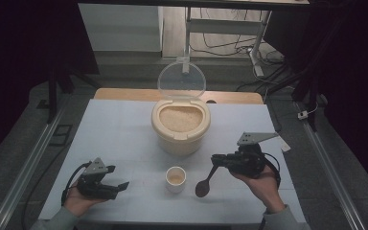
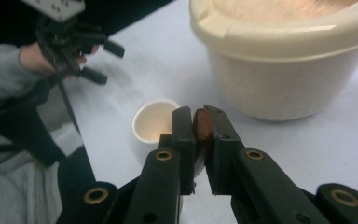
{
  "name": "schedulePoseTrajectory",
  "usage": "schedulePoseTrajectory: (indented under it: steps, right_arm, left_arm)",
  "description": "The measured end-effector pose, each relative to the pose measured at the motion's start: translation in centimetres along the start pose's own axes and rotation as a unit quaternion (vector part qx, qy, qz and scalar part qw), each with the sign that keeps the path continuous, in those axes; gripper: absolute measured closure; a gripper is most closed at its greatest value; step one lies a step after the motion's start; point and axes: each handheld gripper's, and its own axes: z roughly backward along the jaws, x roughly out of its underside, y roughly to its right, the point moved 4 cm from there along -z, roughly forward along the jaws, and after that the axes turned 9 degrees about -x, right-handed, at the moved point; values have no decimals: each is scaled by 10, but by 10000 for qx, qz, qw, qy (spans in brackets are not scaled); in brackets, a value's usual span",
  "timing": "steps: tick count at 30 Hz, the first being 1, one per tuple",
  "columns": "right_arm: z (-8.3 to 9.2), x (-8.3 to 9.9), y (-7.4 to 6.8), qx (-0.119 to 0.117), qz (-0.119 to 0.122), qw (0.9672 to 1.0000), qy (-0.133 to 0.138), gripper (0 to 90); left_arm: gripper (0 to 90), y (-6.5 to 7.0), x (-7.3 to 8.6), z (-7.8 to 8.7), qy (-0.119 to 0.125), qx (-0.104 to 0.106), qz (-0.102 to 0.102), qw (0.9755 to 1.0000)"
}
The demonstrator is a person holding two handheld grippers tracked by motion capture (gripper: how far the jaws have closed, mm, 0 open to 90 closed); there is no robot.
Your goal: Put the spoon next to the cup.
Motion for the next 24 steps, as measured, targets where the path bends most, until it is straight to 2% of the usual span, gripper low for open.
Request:
schedulePoseTrajectory:
  steps: [6,11,16,24]
  right_arm:
    - [-23,3,5,-134,23,9986,-509,835]
    - [-34,-3,11,-197,-4,9984,-525,828]
    - [-43,-4,27,1,-64,9988,-494,796]
    - [-54,11,59,655,-224,9971,-312,707]
  left_arm:
    - [162,1,0,-1,-28,20,-28,10000]
    - [162,1,1,-2,-40,24,-36,10000]
    - [163,1,1,-2,-43,28,-35,10000]
    - [163,1,1,-3,-69,21,-52,10000]
